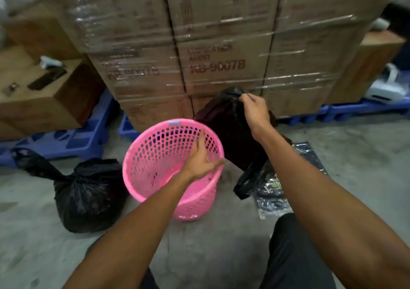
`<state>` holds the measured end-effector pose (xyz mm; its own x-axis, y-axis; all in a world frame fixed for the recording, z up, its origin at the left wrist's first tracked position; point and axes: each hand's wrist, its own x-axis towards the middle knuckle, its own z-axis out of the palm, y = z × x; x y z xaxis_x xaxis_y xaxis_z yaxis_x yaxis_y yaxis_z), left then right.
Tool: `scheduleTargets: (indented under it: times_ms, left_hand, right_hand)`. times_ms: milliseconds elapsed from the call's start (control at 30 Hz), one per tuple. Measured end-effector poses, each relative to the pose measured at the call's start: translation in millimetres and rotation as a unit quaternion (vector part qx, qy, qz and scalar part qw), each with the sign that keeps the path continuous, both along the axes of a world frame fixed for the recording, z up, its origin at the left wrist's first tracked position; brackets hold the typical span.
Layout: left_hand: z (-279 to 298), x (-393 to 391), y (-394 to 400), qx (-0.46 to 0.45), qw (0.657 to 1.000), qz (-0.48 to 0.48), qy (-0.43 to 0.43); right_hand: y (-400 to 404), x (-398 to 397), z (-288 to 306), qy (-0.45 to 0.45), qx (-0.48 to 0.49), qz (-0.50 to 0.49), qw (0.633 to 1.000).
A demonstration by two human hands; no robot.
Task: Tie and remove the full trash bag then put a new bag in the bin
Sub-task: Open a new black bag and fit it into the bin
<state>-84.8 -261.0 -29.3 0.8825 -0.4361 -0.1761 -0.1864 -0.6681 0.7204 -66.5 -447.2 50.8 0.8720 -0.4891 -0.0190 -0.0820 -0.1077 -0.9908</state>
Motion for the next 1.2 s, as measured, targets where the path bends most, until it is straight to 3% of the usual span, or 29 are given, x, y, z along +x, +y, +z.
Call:
scheduleTargets:
  times_ms: [167,333,433,533,633,700,767,867,967,1100,1200]
  left_hand:
    - [83.9,58.3,-16.5,-0.200,0.951,0.155,-0.179]
    - [123.9,88.5,15.6,-0.096,0.901,0.202,-0.372]
    - [123.6,99.6,44.5,-0.046,0.902,0.124,-0.411]
    - [127.8,99.3,71.4,-0.156,0.923,0.055,-0.348]
    - [142.3,100.5,99.2,-0.260,0.928,0.094,-0.248]
    - [146.6,106.7,121.8,-0.270,0.937,0.097,-0.198]
    - [141.6,107.9,135.1,-0.262,0.944,0.098,-0.177]
    - [117.2,117.4,169.5,-0.217,0.962,0.100,-0.133]
    - [91.5,121.7,196.5,-0.119,0.993,0.008,-0.015]
    - [65.7,91.0,205.5,0.015,0.982,-0.063,0.180]
    - [37.7,71.9,199.2,0.078,0.961,-0.086,0.251]
  right_hand:
    - [27.1,-8.6,76.1,0.050,0.050,0.183,0.980]
    - [31.9,-10.9,95.8,0.058,0.134,0.222,0.964]
    - [47.8,-12.0,95.4,0.018,0.158,0.236,0.959]
    - [64.9,-6.1,88.7,-0.073,0.128,0.168,0.975]
    - [83.4,-9.2,70.2,-0.095,-0.124,0.044,0.987]
    - [93.3,-8.4,47.2,-0.107,-0.308,-0.037,0.945]
    - [98.7,-14.0,25.3,-0.084,-0.394,-0.055,0.913]
    - [116.9,-11.7,-0.3,-0.039,-0.455,0.003,0.890]
    - [123.3,-9.1,-6.3,0.016,-0.502,0.059,0.863]
    - [132.5,-0.9,-11.6,0.061,-0.460,0.046,0.884]
    - [136.5,1.2,-39.4,0.161,-0.551,0.141,0.806]
